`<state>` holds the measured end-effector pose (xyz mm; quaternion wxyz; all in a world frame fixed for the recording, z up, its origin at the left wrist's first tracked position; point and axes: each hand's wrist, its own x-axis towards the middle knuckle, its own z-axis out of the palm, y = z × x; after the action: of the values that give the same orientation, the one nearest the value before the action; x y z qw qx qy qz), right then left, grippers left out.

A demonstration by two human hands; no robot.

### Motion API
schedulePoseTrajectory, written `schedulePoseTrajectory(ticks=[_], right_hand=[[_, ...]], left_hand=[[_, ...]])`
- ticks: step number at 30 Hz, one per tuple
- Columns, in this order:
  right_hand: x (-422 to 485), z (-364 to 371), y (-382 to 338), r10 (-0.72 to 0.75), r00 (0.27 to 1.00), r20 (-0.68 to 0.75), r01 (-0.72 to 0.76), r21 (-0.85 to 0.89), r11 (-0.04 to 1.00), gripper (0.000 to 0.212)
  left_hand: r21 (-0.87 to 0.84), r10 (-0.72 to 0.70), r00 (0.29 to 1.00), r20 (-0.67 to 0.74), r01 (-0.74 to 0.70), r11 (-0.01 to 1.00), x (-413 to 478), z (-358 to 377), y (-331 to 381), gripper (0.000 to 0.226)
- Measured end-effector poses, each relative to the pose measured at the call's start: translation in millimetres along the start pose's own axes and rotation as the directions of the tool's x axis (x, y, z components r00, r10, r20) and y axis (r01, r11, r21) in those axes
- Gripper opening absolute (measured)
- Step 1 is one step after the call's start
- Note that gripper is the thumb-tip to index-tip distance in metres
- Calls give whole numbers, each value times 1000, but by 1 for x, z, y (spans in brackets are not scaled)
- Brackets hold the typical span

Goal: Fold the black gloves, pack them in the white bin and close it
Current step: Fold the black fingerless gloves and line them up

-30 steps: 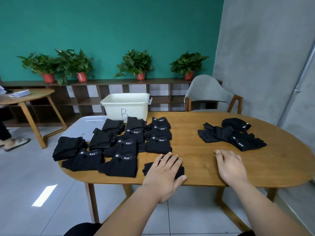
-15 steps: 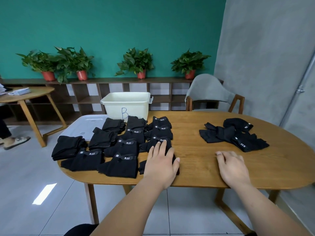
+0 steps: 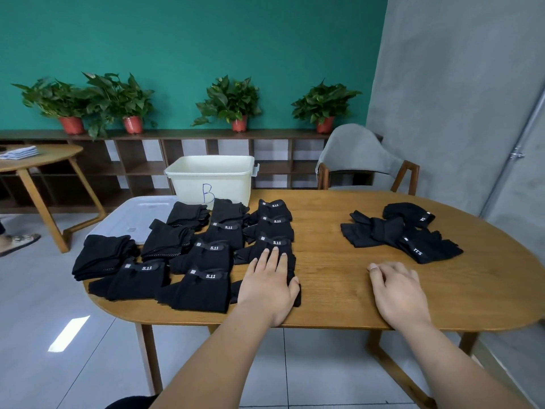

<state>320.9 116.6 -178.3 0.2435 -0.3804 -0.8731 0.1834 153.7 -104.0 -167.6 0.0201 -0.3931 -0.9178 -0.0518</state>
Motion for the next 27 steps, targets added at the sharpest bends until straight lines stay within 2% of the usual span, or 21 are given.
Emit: schedulePoseTrajectory(ticks=[6, 10, 16, 22, 27], right_hand=[[-1, 1, -1, -4, 1000, 9, 4, 9, 1000, 51], [-3, -2, -1, -8, 1000, -1, 8, 52, 999, 44], [-6, -5, -1, -15, 1000, -14, 16, 95, 995, 42], [-5, -8, -2, 13, 999, -36, -8, 153, 988, 39], [-1, -9, 1, 40, 997, -66, -26, 202, 979, 36]], left_hand=[[16, 10, 1000, 8, -10, 1000, -1, -3, -3, 75], [52, 32, 998, -52, -29, 998, -2, -14, 0, 83], [50, 85, 991, -108, -80, 996, 6, -35, 29, 83], [-11, 199, 978, -61, -200, 980, 17, -26, 82, 80], [-78, 224, 974, -15, -224, 971, 29, -10, 121, 73]])
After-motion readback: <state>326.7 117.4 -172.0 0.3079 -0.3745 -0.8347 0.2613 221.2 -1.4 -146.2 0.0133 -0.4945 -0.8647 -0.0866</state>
